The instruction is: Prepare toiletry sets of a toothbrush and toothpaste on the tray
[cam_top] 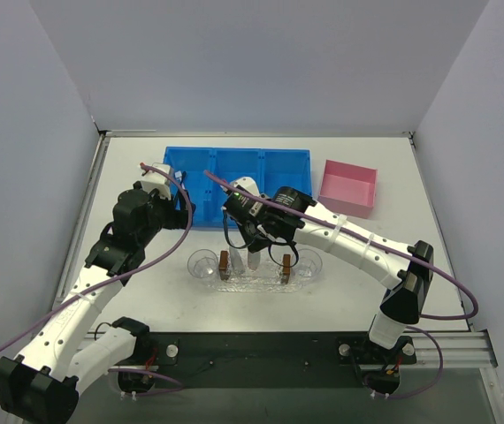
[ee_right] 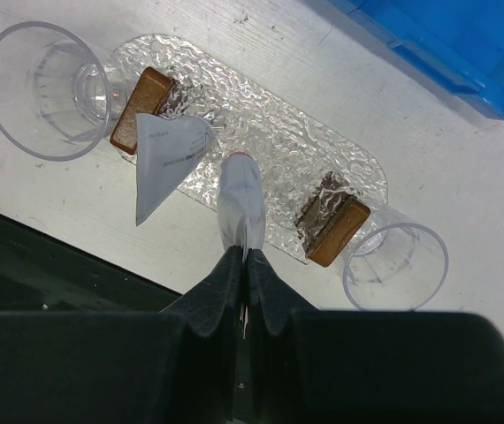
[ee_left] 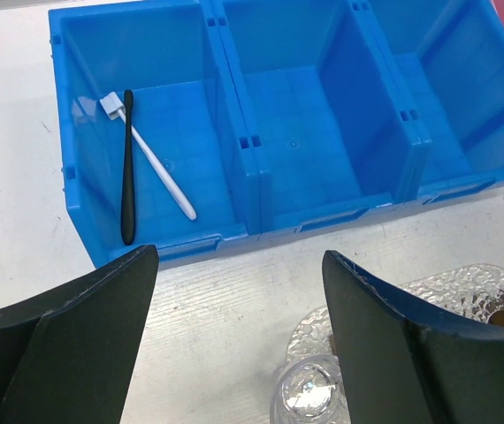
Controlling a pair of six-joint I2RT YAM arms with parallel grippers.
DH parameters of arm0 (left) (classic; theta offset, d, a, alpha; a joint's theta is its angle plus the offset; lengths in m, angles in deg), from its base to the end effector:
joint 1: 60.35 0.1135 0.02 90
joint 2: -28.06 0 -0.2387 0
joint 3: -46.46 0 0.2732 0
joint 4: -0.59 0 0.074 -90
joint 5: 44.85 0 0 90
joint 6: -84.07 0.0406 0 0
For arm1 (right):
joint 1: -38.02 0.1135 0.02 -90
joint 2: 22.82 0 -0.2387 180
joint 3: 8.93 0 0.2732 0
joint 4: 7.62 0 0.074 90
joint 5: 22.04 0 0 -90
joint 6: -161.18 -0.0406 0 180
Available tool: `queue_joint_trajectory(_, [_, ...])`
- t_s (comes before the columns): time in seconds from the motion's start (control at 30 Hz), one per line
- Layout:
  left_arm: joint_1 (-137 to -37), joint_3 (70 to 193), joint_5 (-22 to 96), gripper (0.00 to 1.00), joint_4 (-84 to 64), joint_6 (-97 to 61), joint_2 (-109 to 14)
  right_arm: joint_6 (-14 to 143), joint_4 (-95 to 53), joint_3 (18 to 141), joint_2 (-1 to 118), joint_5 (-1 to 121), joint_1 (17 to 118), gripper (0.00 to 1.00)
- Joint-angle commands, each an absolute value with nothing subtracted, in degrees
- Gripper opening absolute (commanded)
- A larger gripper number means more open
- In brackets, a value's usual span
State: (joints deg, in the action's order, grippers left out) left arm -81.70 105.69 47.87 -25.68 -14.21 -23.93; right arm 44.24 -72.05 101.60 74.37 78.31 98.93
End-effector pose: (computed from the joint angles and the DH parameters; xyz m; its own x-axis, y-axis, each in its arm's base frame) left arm 0.2357 -0.0901 0.2987 -0.3469 -0.0189 -0.9377 0.2748 0.9539 -0.1208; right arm 0.1947 0.3349 0.3247 -0.7019 -0.3448 -0.6233 -0.5460 0.8223 0.1599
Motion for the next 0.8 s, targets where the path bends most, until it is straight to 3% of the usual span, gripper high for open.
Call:
queue_joint_trajectory(0.0, [-82.0,107.7,48.3,0.86,-25.2,-13.6,-23.7,44.6,-74.5,102.3,74.1,81.5,99.5,0.00])
queue_joint_trajectory(0.77, [-82.1,107.8,48.5,0.86,-25.3,-13.5,-24.0,44.0,-73.8,102.0,75.3,79.3,99.5,0.00])
